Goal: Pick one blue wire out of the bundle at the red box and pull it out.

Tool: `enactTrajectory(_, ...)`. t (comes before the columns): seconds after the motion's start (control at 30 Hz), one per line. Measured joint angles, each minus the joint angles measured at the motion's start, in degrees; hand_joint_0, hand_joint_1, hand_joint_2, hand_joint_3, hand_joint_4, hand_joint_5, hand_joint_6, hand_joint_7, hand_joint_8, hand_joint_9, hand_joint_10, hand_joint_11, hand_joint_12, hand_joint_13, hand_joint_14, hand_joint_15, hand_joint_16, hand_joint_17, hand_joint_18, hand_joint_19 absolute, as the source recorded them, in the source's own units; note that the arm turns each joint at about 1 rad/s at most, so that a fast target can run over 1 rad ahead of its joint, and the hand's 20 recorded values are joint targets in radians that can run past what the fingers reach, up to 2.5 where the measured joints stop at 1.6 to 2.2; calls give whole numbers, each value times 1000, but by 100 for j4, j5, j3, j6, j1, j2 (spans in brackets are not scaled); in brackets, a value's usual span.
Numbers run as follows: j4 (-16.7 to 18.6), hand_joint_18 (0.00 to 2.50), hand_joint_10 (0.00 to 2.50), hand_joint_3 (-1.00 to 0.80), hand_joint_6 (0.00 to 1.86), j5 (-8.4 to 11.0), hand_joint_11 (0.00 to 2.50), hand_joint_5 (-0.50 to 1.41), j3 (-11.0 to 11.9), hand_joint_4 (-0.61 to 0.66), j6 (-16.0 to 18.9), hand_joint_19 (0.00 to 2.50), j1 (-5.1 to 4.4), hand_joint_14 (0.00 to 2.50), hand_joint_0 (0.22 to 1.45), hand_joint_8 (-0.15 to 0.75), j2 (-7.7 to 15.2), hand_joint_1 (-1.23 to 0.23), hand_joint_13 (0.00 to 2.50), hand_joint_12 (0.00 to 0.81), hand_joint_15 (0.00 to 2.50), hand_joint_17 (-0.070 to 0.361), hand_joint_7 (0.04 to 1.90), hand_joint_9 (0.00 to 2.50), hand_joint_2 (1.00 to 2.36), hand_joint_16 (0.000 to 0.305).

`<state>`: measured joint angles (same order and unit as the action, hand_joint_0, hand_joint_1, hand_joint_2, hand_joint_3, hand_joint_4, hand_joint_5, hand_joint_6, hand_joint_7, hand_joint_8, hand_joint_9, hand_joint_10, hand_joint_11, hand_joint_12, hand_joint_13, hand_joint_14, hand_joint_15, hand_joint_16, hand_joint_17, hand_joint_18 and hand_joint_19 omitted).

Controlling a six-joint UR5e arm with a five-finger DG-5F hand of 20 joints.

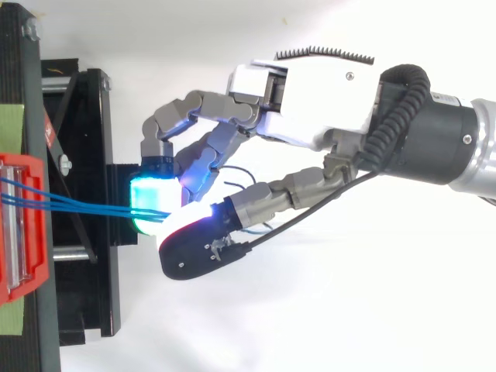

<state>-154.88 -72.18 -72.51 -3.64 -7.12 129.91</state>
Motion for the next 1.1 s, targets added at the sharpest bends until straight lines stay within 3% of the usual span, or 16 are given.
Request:
enactTrajectory(0.13,-10,593,20,-98,623,12,753,-94,0,451,3,358,0,15,630,310,0,-828,720,411,398,148,1279,1066,1012,66)
enactTrajectory(0.37,-16,567,25,-114,614,12,826,-101,0,405,-4,350,0,17,665,303,0,-848,698,393,402,137,1281,1042,1017,61)
enactTrajectory(0.53,-16,537,26,-291,639,7,830,-108,0,417,-5,365,0,17,635,287,0,-897,675,379,413,133,1226,1028,1014,59)
enactTrajectory(0.7,-16,522,25,-500,597,3,778,-77,0,380,-11,378,0,17,611,266,0,-886,668,375,407,132,1342,1053,1000,59)
enactTrajectory(0.93,-8,526,25,-500,557,-2,768,-51,0,337,-25,402,0,17,561,267,0,-786,686,376,406,132,1425,1099,1000,59)
enactTrajectory(1.0,-4,528,25,-500,582,-2,766,-55,0,287,-32,402,0,16,563,273,0,-779,692,378,408,131,1413,1109,1000,58)
enactTrajectory(1.1,0,535,26,-397,752,1,818,-94,0,223,-41,406,0,17,595,277,1,-779,693,377,416,129,1223,1121,1009,57)
